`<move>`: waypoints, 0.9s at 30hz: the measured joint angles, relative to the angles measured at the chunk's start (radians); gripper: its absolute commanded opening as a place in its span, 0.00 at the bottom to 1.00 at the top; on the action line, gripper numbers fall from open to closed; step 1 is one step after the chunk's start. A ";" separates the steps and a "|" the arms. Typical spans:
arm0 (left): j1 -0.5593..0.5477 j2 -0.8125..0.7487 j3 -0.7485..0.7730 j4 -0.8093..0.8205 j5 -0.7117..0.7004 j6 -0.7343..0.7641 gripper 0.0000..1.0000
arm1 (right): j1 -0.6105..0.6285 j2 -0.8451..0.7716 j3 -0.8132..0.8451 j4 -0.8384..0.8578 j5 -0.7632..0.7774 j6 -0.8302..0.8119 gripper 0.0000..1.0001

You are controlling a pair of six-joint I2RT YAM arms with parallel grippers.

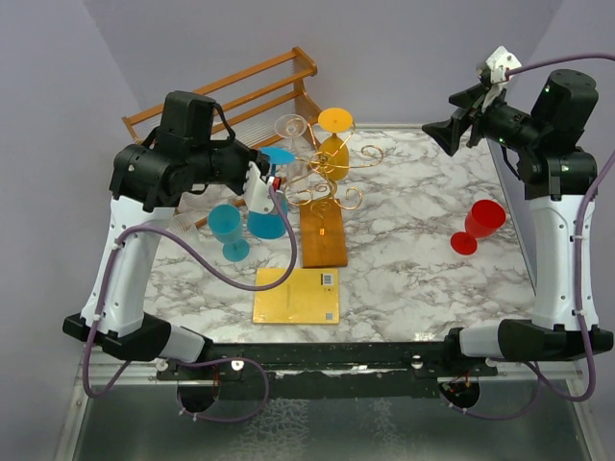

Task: Place the wine glass upside down on the wine glass rack

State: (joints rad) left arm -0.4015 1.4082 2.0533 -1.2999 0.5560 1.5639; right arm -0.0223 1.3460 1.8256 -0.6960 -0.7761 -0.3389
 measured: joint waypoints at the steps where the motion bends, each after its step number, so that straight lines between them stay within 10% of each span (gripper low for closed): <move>1: -0.006 0.007 -0.001 0.006 0.000 0.008 0.00 | 0.000 0.000 -0.002 0.000 0.000 0.000 0.77; 22: -0.066 0.079 -0.119 0.211 -0.087 -0.045 0.00 | 0.000 -0.045 -0.052 0.000 0.010 -0.006 0.82; 27: -0.066 0.079 -0.139 0.242 -0.150 -0.101 0.00 | 0.000 -0.045 -0.062 0.000 0.026 -0.007 0.98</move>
State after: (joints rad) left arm -0.4671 1.4868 1.9144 -1.0576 0.4061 1.4628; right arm -0.0227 1.3010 1.7634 -0.6956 -0.7498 -0.3458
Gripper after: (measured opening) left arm 0.019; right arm 0.858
